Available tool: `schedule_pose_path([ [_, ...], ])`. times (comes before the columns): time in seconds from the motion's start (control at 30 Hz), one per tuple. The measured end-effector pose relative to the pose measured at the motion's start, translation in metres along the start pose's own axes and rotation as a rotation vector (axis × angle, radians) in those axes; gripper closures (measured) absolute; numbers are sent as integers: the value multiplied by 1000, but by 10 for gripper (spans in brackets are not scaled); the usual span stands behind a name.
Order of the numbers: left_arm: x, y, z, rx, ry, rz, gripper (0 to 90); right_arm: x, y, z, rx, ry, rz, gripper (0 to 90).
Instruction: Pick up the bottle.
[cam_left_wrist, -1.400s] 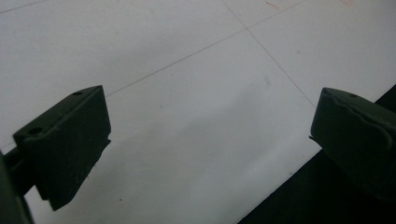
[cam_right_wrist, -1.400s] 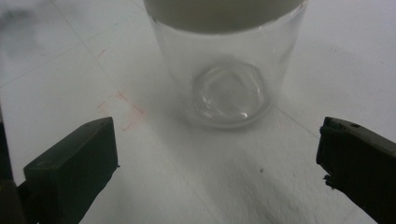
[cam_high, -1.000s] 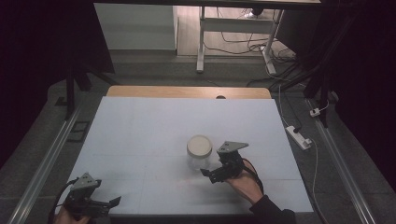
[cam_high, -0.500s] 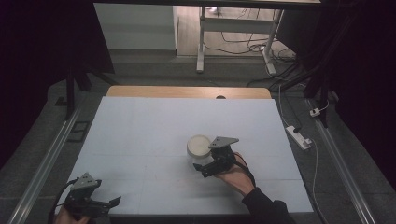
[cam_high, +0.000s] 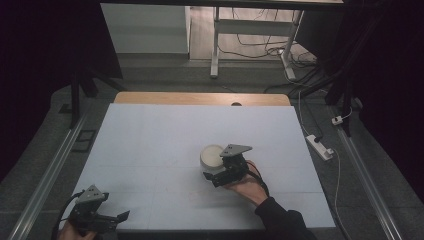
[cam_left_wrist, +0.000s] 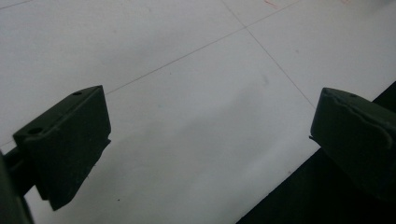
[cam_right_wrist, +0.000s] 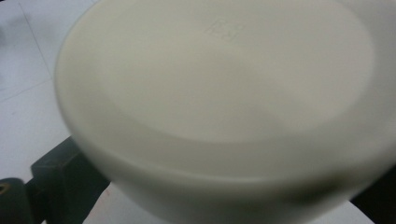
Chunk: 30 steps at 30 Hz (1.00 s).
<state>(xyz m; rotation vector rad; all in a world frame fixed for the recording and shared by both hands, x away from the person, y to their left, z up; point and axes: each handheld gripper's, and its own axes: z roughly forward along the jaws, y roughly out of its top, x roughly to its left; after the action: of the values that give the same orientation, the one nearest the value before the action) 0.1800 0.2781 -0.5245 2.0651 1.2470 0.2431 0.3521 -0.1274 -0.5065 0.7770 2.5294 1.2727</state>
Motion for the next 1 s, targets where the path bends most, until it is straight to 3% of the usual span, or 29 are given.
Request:
schedule_pose_path([
  [0.13,0,0,0,1,-1,0,0,-2,0,1,-8,2,10,47],
  [0.7,1,0,0,2,-9,-3,0,4,1,-3,-11,-40,-36,67],
  [1.0,1,0,0,0,-16,-7,0,9,3,-6,-4,-25,-46,67],
])
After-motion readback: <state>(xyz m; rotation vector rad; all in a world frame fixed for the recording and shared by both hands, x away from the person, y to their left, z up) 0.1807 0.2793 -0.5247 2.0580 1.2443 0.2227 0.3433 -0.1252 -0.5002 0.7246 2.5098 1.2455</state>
